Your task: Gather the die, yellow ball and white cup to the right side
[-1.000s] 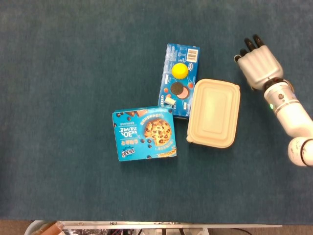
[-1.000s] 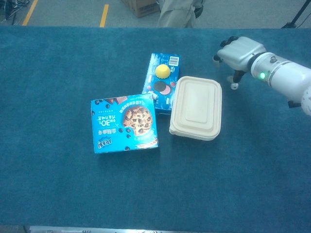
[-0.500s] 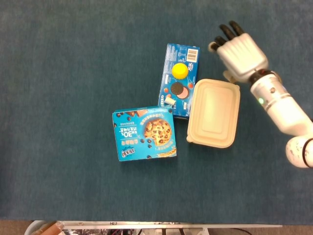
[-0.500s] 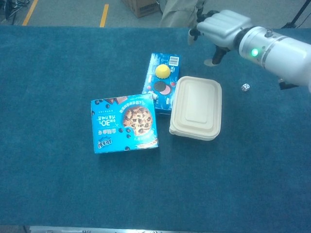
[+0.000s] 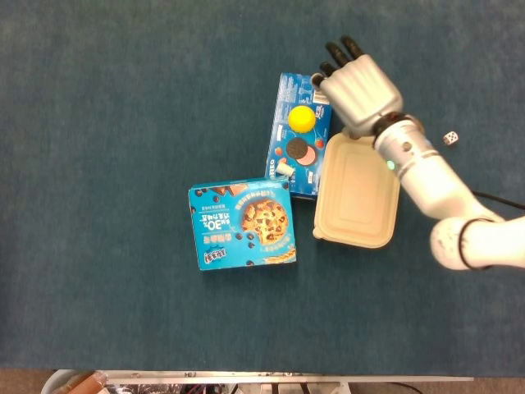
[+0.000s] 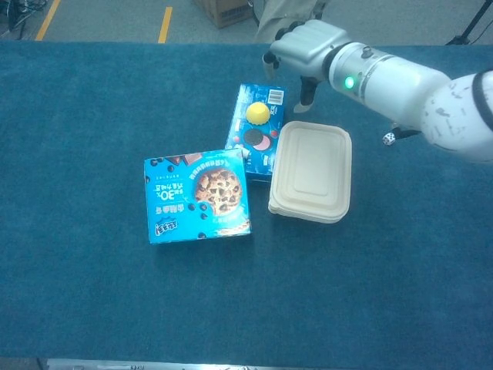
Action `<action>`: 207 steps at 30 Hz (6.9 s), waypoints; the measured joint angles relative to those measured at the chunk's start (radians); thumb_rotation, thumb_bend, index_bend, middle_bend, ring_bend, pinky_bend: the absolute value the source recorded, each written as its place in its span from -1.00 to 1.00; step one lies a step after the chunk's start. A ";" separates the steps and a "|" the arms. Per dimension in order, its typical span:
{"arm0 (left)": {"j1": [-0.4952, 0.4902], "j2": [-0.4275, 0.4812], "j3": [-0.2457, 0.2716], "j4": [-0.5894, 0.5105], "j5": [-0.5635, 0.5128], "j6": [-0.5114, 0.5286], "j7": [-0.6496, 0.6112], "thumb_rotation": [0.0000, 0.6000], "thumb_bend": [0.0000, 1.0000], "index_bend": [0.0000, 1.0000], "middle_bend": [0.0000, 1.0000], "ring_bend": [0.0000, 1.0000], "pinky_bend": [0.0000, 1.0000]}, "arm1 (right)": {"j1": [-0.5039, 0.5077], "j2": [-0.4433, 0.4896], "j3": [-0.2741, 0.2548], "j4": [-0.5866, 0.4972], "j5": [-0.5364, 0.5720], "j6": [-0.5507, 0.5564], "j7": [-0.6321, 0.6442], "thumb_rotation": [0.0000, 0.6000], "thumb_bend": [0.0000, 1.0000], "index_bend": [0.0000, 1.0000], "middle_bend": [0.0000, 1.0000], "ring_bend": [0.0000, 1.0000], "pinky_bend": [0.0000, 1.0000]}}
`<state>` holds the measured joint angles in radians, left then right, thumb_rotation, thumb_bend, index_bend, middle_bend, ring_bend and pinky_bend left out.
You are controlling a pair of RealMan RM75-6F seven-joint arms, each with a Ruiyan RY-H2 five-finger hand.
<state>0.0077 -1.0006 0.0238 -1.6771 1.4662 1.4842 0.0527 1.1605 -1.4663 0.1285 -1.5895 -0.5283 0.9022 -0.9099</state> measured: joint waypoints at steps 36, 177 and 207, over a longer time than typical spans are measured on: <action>0.009 0.001 -0.002 0.038 -0.011 -0.013 -0.044 0.74 -0.41 -0.28 -0.21 -0.34 -0.55 | 0.164 -0.266 0.003 0.269 0.223 0.018 -0.146 1.00 -0.68 -0.25 -0.45 -0.90 -0.89; 0.040 0.032 0.021 -0.037 0.001 0.010 -0.003 0.71 -0.41 -0.29 -0.21 -0.34 -0.60 | -0.027 0.333 -0.224 -0.510 -0.481 -0.205 0.180 1.00 -0.66 -0.37 -0.37 -0.68 -0.67; 0.046 0.024 0.021 -0.022 0.007 0.010 -0.017 0.70 -0.41 -0.30 -0.21 -0.34 -0.60 | 0.011 0.258 -0.327 -0.532 -0.577 -0.302 0.193 1.00 -0.65 -0.37 -0.34 -0.68 -0.57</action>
<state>0.0541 -0.9765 0.0445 -1.6987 1.4729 1.4942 0.0358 1.1717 -1.2086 -0.1981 -2.1213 -1.1056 0.5998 -0.7166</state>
